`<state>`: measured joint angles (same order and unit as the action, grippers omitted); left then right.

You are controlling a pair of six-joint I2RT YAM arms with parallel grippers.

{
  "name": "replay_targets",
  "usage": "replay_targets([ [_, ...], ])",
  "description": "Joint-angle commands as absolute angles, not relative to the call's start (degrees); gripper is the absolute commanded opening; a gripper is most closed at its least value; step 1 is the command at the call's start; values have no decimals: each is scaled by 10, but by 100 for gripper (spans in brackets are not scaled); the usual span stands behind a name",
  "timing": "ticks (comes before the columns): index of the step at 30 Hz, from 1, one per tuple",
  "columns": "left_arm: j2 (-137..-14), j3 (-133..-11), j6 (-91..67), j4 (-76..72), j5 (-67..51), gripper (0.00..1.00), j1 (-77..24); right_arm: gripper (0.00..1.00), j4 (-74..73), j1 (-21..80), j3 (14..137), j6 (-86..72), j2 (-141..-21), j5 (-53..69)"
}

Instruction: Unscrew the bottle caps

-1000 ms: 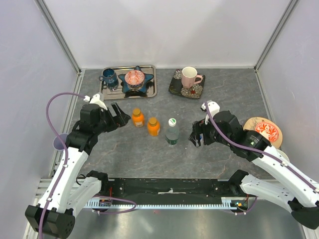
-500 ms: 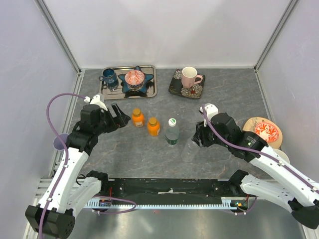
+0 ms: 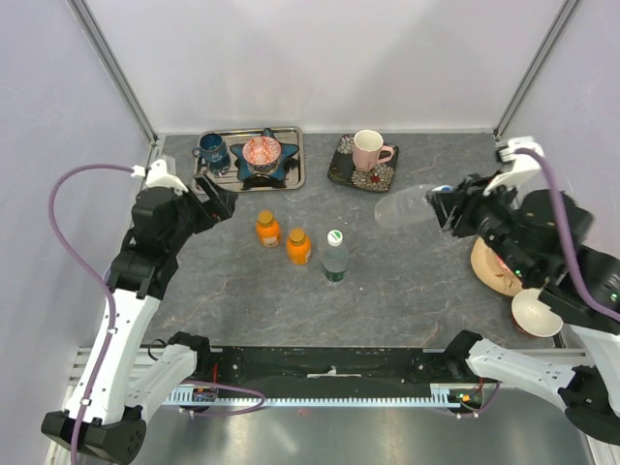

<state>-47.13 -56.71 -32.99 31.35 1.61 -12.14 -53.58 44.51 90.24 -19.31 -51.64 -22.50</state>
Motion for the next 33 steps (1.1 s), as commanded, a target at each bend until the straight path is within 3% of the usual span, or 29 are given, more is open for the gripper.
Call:
replay_targets([
  [1,-485,-639,-357,204,12,95,-122,5,-485,447,929,-138,-538,-241],
  [3,-510,-677,-361,180,-46,95,-122,7,-395,446,904,-128,-535,-212],
  [5,-529,-715,-362,146,-130,95,-122,0,-354,446,905,-154,-552,-203],
  [7,-561,-739,-357,127,-206,95,-122,0,-353,446,940,-164,-591,-162],
  [11,-601,-751,-376,37,-467,100,-125,0,-310,446,966,-200,-643,14],
  [14,-606,-710,-374,2,-556,100,-140,0,-310,435,990,-234,-687,148],
  [16,-591,-692,-348,2,-563,100,-148,0,-301,419,987,-265,-705,236],
  [23,-556,-661,-247,64,-577,100,-165,0,-251,382,951,-324,-718,355],
  [33,-554,-657,-212,70,-612,100,-207,0,-205,377,931,-352,-745,389],
])
